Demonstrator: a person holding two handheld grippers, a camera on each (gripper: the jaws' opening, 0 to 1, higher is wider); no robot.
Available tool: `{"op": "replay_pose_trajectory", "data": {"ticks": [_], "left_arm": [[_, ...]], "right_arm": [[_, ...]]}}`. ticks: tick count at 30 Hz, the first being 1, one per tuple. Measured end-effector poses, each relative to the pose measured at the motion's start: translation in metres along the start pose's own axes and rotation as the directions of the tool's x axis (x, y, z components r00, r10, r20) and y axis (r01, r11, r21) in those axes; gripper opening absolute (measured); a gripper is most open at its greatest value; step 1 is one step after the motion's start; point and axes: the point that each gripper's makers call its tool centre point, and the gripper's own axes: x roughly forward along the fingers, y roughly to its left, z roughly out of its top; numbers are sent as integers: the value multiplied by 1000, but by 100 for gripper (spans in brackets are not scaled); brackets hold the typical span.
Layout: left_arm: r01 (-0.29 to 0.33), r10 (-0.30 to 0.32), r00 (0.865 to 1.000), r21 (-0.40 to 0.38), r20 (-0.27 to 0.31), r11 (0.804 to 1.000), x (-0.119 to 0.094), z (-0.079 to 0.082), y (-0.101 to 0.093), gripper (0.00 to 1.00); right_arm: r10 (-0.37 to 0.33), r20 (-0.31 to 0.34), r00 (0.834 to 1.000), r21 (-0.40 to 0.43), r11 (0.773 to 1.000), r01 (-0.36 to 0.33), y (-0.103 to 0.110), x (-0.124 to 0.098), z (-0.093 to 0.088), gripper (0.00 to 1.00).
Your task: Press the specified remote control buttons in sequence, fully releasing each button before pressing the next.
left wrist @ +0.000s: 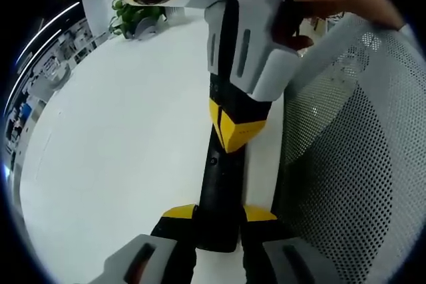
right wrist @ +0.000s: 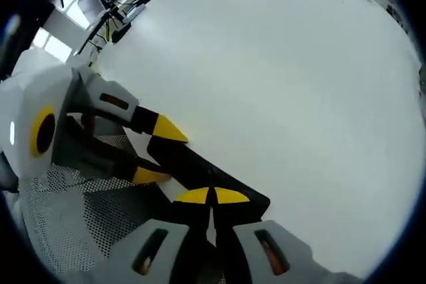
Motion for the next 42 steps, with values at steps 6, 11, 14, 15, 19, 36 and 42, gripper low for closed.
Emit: {"op": "replay_pose_trajectory", "data": {"ticks": [6,11,14,15,19,36,42], "left_arm": [[-2,2,1000,-1,7,1000,0,0,0,25],[-4,4,1000,-1,14,1000,0,0,0,25],[-6,6,1000,-4,14,1000,0,0,0,25],[-6,6,1000,-5,14,1000,0,0,0,25],[-6,6,1000,-5,16,1000,0,0,0,25],[-5,5,1000,2,15,1000,0,0,0,25],[-3,3,1000,5,13,1000,0,0,0,25]], "right_arm": [[3,-11,1000,-3,1000,-3,1,-2,-3,0],[4,-24,1000,-3,1000,-4,0,-3,-6,0],[3,-28,1000,-3,1000,-3,-1,-3,-7,0],[3,-31,1000,-5,1000,-3,-1,-4,-8,0],[3,-40,999,-8,1000,-3,-1,-5,-10,0],[-16,-55,998,-72,997,12,-1,-3,-14,0],[-18,-59,998,-102,995,12,0,-3,-15,0]]}}
